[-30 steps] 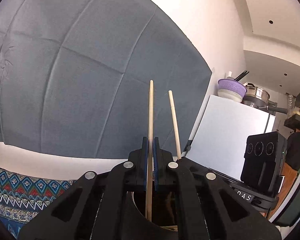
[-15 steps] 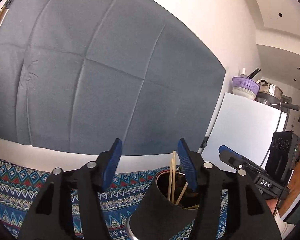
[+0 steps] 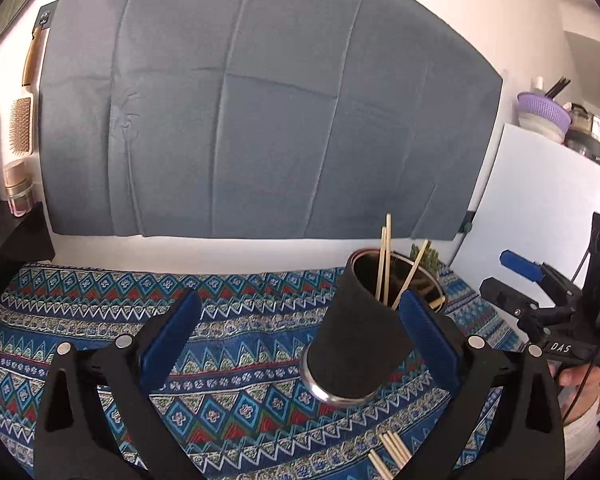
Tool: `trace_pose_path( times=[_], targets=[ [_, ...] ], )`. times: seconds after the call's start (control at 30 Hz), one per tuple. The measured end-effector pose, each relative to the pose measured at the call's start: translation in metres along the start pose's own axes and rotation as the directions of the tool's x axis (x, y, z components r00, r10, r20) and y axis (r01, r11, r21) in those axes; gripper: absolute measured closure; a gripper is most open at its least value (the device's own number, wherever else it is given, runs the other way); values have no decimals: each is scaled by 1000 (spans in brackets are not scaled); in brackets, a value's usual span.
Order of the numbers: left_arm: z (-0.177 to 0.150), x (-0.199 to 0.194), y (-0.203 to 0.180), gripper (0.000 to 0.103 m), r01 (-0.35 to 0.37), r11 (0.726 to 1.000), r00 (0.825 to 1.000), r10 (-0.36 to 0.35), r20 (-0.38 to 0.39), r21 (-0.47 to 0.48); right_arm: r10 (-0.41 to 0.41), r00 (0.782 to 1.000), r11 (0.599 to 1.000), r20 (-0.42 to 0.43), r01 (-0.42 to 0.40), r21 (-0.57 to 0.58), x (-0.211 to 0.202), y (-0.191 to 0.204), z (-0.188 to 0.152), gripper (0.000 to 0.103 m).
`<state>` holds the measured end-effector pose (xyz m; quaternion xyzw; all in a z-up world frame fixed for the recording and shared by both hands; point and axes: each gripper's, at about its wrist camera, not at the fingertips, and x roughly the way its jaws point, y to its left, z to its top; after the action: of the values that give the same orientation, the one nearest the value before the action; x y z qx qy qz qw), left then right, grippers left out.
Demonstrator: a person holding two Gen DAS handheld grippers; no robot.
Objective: Organize utensils
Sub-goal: 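Move both grippers back toward the remaining sticks on the cloth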
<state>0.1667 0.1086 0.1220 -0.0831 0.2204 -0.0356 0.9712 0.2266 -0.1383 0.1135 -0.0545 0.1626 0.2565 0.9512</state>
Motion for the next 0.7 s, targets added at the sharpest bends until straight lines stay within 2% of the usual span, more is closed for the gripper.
trace_pose_path(
  times=[0.17,0.27,0.33,0.43,0.57,0.7],
  targets=[
    [-23,5,-7,6,-39,998,993,44,-107,53,-42,992,999,-116,39,-27,3,14,-27,9],
    [-35,9,-5,6,7,1000,982,-3,-190,18,-46,981,998,-186,37,-49,6,21,-47,9],
    [-44,13,0,6,36,999,967,-43,-249,-32,-43,972,998,-230,32,-52,6,25,-61,9],
    [-60,17,2,6,32,999,951,-41,-308,-34,-37,951,998,-307,22,-52,10,29,-84,9],
    [-80,22,-5,6,12,1000,932,-9,-361,6,-10,910,999,-415,-3,-32,16,32,-113,9],
    [-102,31,-16,6,18,999,903,-2,-430,31,6,882,1000,-471,-11,-9,17,33,-131,9]
  ],
)
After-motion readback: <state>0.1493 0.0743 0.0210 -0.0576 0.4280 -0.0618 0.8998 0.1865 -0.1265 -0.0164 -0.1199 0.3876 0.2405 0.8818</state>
